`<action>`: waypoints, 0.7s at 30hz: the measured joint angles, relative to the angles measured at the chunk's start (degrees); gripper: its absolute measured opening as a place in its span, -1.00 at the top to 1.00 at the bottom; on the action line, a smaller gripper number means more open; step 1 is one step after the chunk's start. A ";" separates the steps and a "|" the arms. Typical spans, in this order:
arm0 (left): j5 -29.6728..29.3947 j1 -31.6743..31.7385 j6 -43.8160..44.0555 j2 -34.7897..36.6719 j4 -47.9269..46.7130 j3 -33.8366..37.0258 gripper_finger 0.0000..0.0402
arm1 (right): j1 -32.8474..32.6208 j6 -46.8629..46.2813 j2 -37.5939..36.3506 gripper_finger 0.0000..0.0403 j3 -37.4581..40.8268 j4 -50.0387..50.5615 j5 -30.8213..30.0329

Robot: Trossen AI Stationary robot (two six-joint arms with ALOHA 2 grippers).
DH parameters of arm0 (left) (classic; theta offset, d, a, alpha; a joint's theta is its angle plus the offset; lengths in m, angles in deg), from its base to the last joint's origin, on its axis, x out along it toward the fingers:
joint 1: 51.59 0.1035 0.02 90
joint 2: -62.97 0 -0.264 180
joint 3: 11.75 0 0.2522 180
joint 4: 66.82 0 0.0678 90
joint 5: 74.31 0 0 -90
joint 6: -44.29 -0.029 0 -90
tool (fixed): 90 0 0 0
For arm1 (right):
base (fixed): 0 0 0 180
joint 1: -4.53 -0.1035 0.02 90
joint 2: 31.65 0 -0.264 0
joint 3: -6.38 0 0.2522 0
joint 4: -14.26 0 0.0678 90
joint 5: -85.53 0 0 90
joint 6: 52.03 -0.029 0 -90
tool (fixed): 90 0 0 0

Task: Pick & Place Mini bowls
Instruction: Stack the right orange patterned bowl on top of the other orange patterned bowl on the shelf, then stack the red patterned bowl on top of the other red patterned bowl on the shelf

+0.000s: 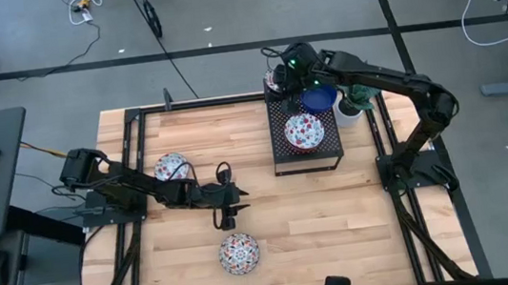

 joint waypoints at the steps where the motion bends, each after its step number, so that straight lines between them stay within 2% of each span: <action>1: 0.00 0.00 0.00 0.00 0.02 0.00 0.17 | -0.01 -0.04 0.01 0.96 0.31 0.02 0.01; 14: 0.00 0.02 0.00 0.00 0.04 0.00 0.17 | -0.53 2.17 -1.06 0.97 2.19 -2.70 -0.27; 18: -0.29 0.02 -0.01 0.25 -0.25 0.00 0.17 | -3.76 0.68 -5.44 0.99 2.17 -5.64 -0.76; 21: -2.45 -0.12 -0.09 2.48 -2.91 -0.04 0.17 | -9.72 -1.51 -7.98 0.99 2.18 -6.07 -0.89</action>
